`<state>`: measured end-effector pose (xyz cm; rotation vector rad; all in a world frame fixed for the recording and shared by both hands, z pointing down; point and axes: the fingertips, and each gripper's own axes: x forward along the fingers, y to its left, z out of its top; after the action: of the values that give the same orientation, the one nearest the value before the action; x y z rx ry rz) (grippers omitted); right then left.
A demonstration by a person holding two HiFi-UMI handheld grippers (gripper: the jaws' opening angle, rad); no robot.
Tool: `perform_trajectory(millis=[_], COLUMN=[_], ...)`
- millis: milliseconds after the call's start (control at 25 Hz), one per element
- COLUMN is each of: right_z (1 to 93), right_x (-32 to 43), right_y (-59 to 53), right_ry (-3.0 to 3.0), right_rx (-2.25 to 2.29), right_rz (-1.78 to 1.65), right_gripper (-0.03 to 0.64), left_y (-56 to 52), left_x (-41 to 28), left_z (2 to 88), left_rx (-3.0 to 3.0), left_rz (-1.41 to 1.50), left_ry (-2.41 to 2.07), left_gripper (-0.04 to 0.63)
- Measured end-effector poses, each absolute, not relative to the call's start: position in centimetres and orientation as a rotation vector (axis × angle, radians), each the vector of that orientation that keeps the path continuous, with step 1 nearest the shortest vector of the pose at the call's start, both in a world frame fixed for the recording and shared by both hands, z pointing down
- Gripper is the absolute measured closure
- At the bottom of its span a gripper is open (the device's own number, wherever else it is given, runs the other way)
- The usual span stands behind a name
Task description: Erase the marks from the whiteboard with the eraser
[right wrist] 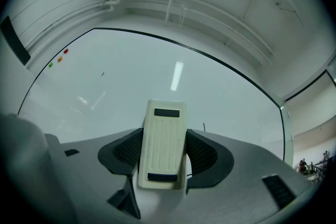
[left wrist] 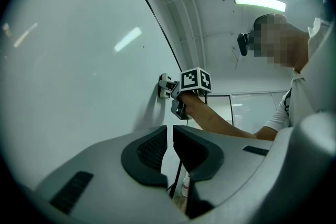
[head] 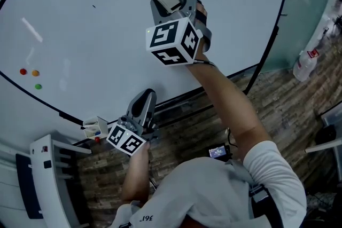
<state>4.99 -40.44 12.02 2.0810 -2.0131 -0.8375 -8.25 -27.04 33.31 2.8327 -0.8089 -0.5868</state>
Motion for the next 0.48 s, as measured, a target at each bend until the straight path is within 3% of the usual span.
perform_trajectory(millis=[480], right_z=[11.6], right_x=[12.4], right_y=[-40.2], right_ry=[-2.012], right_rx=[2.088], right_rz=[-0.831], right_gripper=[0.344], left_y=[-27.1], left_x=[-1.7], left_z=[33.3], left_rx=[2.838], left_rz=[-0.582], left_ry=[-0.783], left_gripper=[0.569])
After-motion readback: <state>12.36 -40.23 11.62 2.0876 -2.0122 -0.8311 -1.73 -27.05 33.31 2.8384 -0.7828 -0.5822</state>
